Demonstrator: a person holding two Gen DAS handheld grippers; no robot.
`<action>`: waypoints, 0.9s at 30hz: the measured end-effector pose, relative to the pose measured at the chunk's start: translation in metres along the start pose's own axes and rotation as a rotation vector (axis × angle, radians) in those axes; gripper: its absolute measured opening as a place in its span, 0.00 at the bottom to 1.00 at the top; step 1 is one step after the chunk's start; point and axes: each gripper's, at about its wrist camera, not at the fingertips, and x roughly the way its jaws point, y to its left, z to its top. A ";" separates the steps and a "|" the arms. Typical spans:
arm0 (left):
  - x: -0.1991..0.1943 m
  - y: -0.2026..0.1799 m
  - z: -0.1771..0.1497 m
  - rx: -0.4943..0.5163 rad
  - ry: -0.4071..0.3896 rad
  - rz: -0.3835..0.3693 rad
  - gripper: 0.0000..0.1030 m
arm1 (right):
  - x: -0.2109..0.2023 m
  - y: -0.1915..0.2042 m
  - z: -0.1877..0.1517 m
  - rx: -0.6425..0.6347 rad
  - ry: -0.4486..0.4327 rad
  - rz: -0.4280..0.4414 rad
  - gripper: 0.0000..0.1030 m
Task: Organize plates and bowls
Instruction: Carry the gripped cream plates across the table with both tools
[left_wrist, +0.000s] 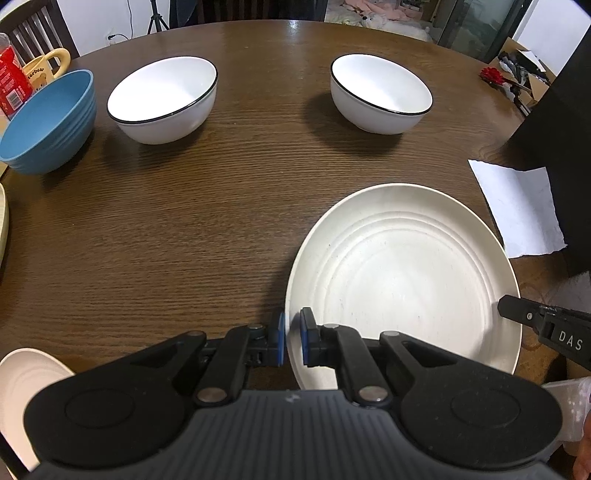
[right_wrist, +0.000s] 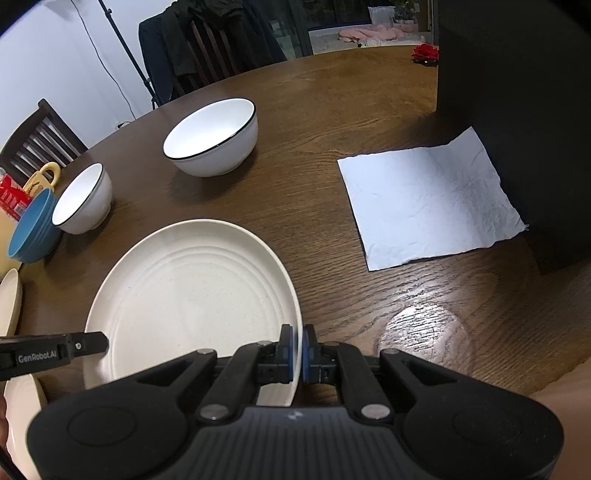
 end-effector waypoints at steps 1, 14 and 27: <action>-0.002 0.001 -0.001 0.001 -0.001 -0.001 0.09 | -0.002 0.001 0.000 -0.001 -0.002 0.000 0.04; -0.027 0.009 -0.009 0.009 -0.021 -0.013 0.09 | -0.022 0.014 -0.007 -0.018 -0.014 -0.002 0.05; -0.048 0.017 -0.017 0.015 -0.037 -0.035 0.09 | -0.045 0.027 -0.018 -0.025 -0.029 -0.012 0.05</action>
